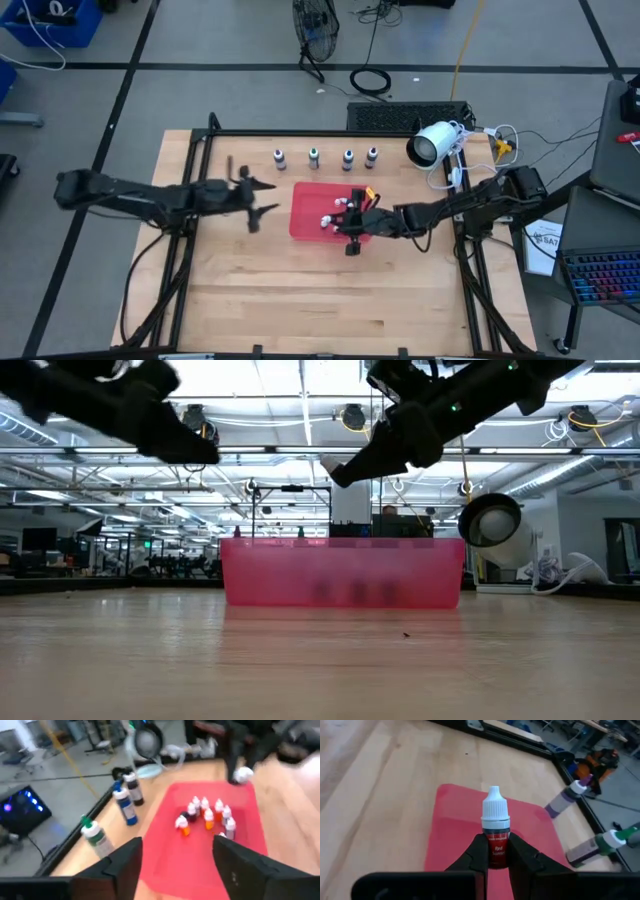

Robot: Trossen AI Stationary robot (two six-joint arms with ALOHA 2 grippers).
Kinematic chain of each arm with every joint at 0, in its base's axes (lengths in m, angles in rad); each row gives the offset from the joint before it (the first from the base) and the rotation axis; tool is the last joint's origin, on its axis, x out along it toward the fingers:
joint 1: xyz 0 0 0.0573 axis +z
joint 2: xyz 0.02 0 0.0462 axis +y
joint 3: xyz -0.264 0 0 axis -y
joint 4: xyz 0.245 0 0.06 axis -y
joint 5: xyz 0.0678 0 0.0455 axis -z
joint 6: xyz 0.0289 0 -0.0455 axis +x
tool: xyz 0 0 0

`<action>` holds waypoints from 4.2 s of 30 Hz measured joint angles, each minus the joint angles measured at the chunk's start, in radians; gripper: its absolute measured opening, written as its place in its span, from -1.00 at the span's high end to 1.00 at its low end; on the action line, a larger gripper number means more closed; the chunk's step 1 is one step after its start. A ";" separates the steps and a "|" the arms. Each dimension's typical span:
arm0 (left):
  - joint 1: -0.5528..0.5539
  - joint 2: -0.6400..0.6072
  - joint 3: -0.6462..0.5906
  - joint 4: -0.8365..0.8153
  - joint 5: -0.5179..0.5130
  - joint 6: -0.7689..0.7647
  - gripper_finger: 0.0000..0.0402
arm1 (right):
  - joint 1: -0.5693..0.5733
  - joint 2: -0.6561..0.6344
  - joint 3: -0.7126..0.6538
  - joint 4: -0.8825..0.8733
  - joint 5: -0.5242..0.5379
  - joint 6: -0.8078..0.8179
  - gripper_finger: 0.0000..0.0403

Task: Pick & Place food coloring
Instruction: Put the small red food coloring bottle into the red bin

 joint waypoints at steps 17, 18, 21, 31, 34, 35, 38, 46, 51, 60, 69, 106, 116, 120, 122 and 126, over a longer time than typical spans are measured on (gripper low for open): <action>-0.137 0.610 0.387 0.137 0.052 0.183 -0.26 | -0.023 0.010 0.000 0.000 -0.077 0.019 0.84; -0.138 0.633 0.405 0.138 0.053 0.186 -0.25 | -0.023 0.010 0.000 0.000 -0.077 0.019 0.84; -0.138 0.690 0.452 0.129 0.052 0.185 -0.23 | -0.023 0.010 0.000 -0.001 -0.077 0.012 0.84; -0.126 0.717 0.482 0.089 0.046 0.166 -0.18 | -0.022 0.010 0.000 -0.013 -0.077 0.002 0.84; -0.119 0.717 0.482 0.065 0.035 0.142 -0.14 | -0.022 0.010 0.000 -0.014 -0.077 0.000 0.84; -0.116 0.719 0.482 0.063 0.035 0.139 -0.12 | -0.022 0.010 0.000 -0.013 -0.077 -0.001 0.84; -0.114 0.729 0.481 0.073 0.035 0.132 -0.08 | -0.022 0.010 0.000 -0.009 -0.077 -0.002 0.84; -0.105 0.728 0.481 0.084 0.052 0.132 0.02 | -0.022 0.010 0.000 -0.009 -0.078 -0.001 0.84; -0.105 0.728 0.481 0.093 0.052 0.129 0.07 | -0.022 0.010 0.000 -0.008 -0.078 -0.001 0.84; -0.098 0.742 0.481 0.094 0.052 0.104 0.19 | -0.022 0.010 0.000 -0.008 -0.078 -0.001 0.84; -0.098 0.742 0.481 0.094 0.052 0.110 0.21 | -0.022 0.010 0.000 -0.008 -0.078 -0.001 0.84; -0.039 0.567 0.482 -0.536 0.107 -0.225 0.72 | 0.035 -0.291 -0.039 -0.129 0.031 0.052 0.29; 0.007 0.778 0.737 -0.725 0.133 -0.164 0.72 | 0.032 -0.356 -0.134 0.049 0.032 0.002 0.32; 0.022 0.887 0.829 -0.820 0.142 -0.145 0.72 | 0.032 -0.371 -0.162 0.066 0.032 0.002 0.33; 0.030 0.934 0.856 -0.833 0.179 -0.139 0.72 | 0.032 -0.371 -0.165 0.075 0.033 0.002 0.33; 0.033 0.996 0.879 -0.826 0.237 -0.118 0.72 | 0.032 -0.370 -0.173 0.067 0.033 0.002 0.33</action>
